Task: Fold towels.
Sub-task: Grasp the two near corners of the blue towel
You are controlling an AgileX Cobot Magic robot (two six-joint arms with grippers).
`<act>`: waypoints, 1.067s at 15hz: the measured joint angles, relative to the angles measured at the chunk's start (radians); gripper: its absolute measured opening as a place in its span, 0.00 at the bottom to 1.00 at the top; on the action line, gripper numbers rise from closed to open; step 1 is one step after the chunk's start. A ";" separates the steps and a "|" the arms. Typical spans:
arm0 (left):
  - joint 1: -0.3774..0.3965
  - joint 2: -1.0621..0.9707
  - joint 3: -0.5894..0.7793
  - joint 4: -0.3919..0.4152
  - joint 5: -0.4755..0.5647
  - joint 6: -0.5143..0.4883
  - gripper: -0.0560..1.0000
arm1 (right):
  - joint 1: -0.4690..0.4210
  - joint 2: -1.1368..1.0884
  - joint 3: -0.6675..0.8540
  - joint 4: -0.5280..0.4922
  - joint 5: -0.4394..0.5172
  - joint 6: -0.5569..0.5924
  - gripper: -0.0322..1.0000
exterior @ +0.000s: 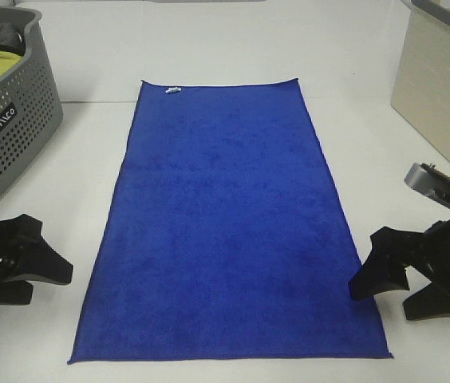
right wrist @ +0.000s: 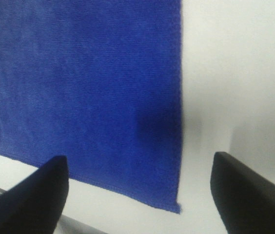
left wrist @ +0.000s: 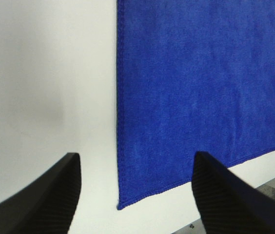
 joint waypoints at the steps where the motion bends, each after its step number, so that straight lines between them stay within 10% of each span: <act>1: 0.000 0.021 0.000 -0.010 -0.001 0.014 0.65 | 0.000 0.033 0.000 0.008 -0.003 0.000 0.76; 16: -0.208 0.215 -0.045 -0.304 -0.072 0.165 0.60 | 0.034 0.127 -0.012 0.204 0.004 -0.134 0.70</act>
